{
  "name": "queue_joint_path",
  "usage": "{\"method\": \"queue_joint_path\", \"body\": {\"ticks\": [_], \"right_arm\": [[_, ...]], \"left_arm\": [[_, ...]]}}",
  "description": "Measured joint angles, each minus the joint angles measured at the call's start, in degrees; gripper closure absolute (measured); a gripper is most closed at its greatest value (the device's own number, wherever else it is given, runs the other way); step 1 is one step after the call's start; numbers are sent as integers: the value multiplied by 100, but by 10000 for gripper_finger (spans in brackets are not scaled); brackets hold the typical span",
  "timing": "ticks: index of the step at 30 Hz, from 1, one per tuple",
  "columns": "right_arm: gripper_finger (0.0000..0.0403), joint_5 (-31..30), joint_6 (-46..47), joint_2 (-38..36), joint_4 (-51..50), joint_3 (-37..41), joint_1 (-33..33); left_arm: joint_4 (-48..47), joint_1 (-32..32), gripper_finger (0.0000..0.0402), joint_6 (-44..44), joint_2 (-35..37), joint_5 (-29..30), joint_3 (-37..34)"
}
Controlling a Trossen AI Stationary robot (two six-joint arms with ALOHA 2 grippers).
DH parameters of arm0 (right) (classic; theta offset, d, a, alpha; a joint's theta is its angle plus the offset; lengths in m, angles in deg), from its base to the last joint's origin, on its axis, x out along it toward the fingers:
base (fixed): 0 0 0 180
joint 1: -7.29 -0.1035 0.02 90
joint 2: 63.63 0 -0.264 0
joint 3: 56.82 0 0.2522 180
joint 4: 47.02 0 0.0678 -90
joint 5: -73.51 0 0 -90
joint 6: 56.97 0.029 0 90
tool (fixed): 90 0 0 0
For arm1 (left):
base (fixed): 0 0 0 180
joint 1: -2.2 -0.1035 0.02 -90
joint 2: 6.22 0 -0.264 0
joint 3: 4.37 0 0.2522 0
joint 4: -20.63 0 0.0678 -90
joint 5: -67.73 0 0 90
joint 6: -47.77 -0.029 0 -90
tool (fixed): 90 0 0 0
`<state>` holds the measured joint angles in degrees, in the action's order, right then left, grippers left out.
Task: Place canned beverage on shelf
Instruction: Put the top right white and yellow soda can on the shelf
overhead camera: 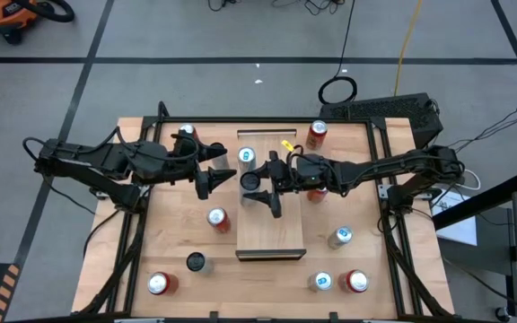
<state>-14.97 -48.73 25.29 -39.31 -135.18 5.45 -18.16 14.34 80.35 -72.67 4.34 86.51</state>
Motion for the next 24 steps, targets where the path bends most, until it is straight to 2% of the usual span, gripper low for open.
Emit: {"method": "queue_joint_path", "body": {"ticks": [24], "right_arm": [[160, 2, 2, 82, -23, 4, -2]], "left_arm": [[-1, -1, 8, 2, 0, 0, 0]]}}
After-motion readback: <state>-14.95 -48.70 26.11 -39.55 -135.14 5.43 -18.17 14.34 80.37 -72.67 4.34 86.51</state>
